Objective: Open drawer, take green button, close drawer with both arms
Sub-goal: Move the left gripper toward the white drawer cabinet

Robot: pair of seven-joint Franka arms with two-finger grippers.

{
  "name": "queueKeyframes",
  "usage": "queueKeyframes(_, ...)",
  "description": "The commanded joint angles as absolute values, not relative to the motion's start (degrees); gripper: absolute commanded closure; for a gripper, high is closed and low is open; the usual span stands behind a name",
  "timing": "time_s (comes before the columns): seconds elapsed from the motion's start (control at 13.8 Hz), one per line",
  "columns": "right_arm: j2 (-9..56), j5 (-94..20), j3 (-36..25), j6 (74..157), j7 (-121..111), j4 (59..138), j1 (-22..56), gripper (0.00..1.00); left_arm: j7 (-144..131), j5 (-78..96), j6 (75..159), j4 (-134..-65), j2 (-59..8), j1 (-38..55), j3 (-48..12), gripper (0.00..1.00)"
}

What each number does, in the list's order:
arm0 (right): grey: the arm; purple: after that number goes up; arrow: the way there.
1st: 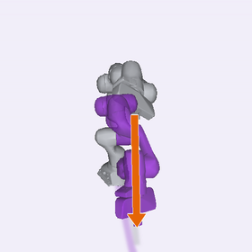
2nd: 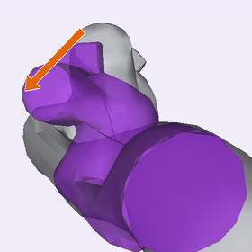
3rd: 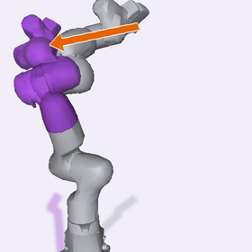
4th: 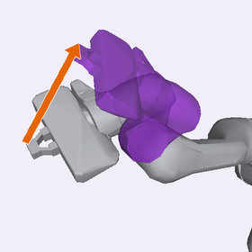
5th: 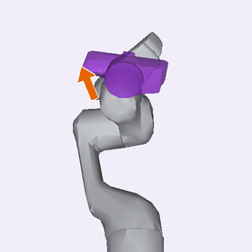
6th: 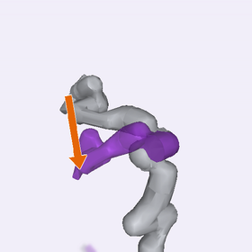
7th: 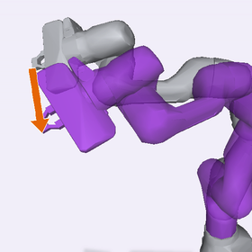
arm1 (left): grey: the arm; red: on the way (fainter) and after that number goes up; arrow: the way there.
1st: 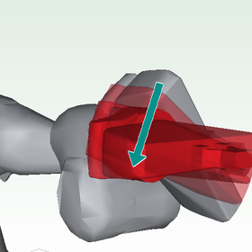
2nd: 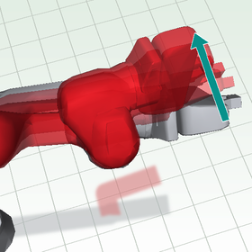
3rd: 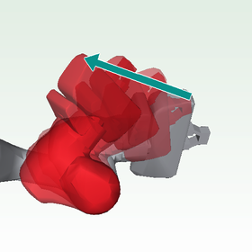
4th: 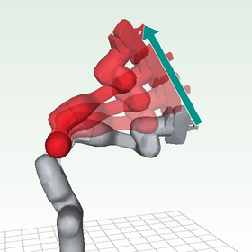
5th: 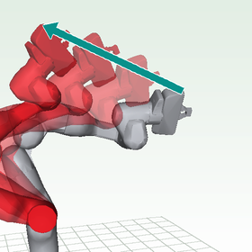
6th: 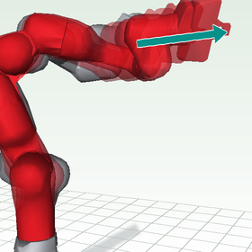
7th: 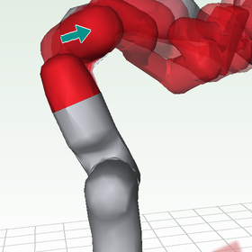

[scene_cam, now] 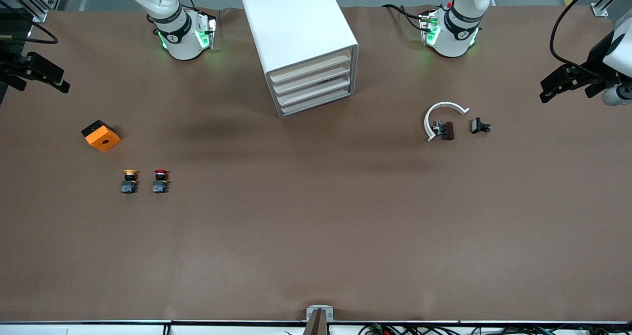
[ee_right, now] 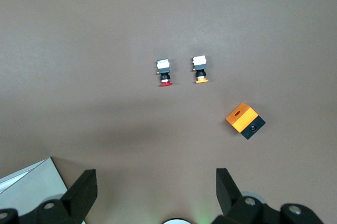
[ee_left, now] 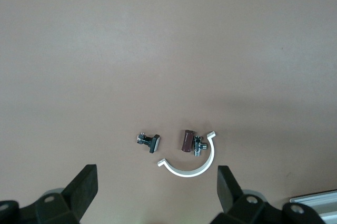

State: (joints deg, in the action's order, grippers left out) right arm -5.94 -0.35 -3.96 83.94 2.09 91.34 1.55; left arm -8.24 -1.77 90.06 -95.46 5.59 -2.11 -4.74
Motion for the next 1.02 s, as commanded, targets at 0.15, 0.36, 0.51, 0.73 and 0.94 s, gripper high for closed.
queueKeyframes(0.15, -7.56, 1.14, -2.99, 84.90, 2.20, 92.37, 0.70, 0.00, -8.35, -0.88, 88.95, -92.56, 2.65, -2.11, -5.18, 0.00)
queueKeyframes(0.36, -7.65, 1.14, -3.08, 84.90, 2.11, 92.46, 0.70, 0.00, -8.26, -0.88, 89.03, -91.23, -0.95, -0.71, -5.89, 0.00)
queueKeyframes(0.51, -7.65, 1.14, -2.99, 84.90, 2.20, 92.55, 0.62, 0.00, -8.88, -0.97, 89.64, -89.31, -5.08, 2.36, -6.50, 0.00)
queueKeyframes(0.73, -7.73, 0.88, -3.08, 84.73, 2.28, 92.55, 0.62, 0.00, -8.96, 1.13, 92.72, -89.12, -9.57, 3.69, -7.64, 0.00)
queueKeyframes(0.94, -7.82, 0.62, -3.08, 84.20, 2.29, 92.55, 0.79, 0.00, -9.14, 4.22, 94.47, -89.12, -14.22, 5.00, -9.14, 0.00)
